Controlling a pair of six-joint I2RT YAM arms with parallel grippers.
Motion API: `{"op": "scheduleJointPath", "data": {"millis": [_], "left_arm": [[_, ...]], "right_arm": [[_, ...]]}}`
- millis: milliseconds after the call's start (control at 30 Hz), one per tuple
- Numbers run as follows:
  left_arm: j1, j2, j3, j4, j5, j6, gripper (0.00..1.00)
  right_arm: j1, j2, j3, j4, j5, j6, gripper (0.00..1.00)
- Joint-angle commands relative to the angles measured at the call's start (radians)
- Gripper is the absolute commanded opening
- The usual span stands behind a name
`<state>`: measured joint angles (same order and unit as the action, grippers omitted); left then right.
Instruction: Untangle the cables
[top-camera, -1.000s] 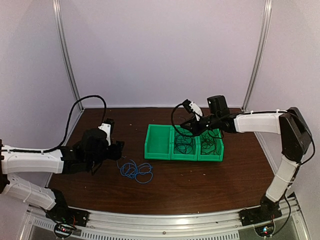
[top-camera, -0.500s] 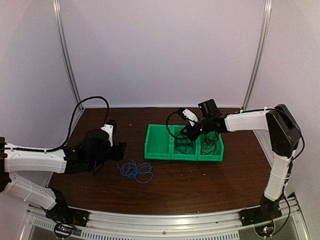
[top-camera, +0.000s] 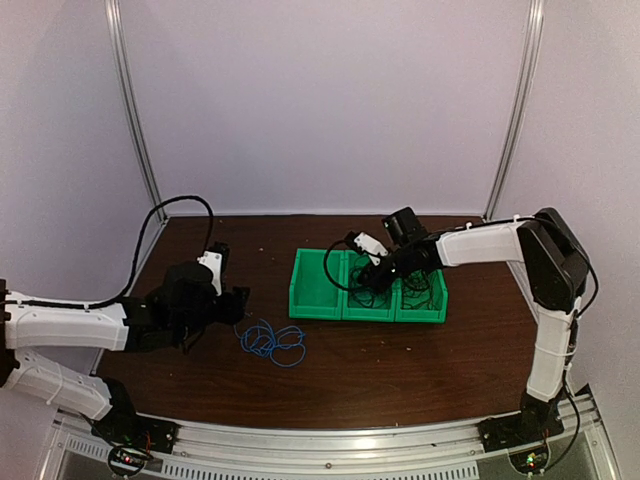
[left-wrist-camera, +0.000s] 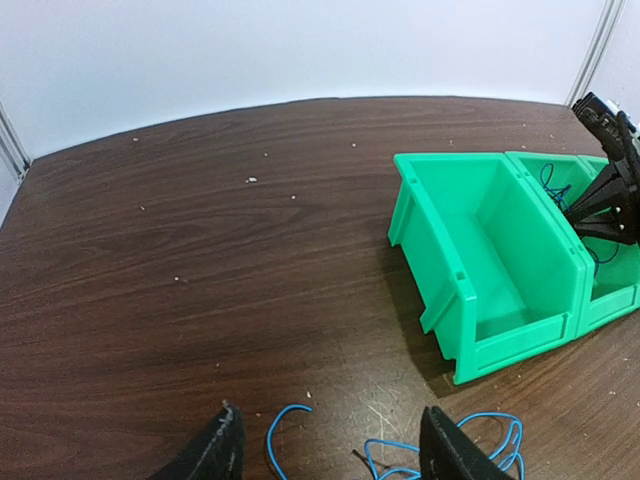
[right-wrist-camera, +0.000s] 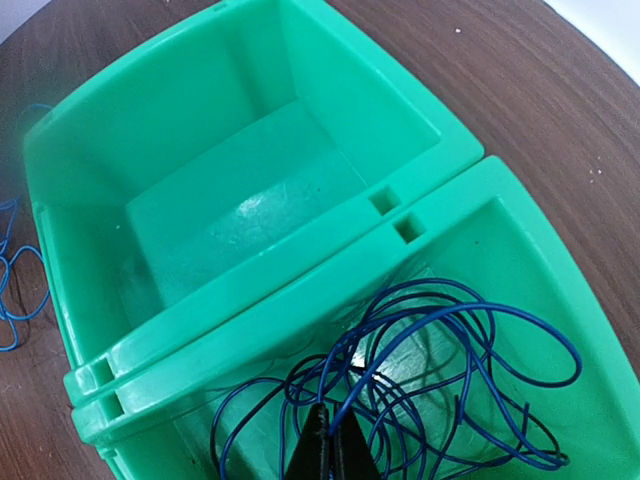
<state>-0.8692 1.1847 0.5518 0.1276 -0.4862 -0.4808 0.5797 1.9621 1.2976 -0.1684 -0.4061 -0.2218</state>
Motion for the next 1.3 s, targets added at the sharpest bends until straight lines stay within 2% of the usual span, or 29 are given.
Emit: {"op": "scheduleJointPath", "data": {"millis": [0,333,467,700,933,1100,1267], "left_arm": [[0.007,-0.031,-0.024,0.051,-0.011,-0.005,0.61],[0.007,0.026,0.047,0.004,0.057,-0.019,0.61],[0.007,0.044,0.084,-0.032,0.058,-0.025,0.61],[0.007,0.025,0.156,-0.1,0.05,-0.001,0.62],[0.007,0.043,0.239,-0.212,0.051,0.046,0.62],[0.01,0.052,0.219,-0.175,0.062,0.046,0.64],[0.022,0.137,0.265,-0.18,0.136,0.061,0.65]], "right_arm": [[0.012,-0.005,-0.008,-0.054,0.033,-0.023,0.0],[0.021,-0.024,0.004,-0.094,0.099,-0.053,0.0],[0.029,-0.03,0.0,-0.112,0.124,-0.084,0.08],[0.029,-0.088,0.029,-0.194,0.127,-0.128,0.12],[0.028,-0.144,0.084,-0.301,0.065,-0.141,0.39],[0.028,-0.213,0.135,-0.364,0.044,-0.146,0.5],[0.028,-0.289,0.163,-0.401,0.036,-0.154,0.61]]}}
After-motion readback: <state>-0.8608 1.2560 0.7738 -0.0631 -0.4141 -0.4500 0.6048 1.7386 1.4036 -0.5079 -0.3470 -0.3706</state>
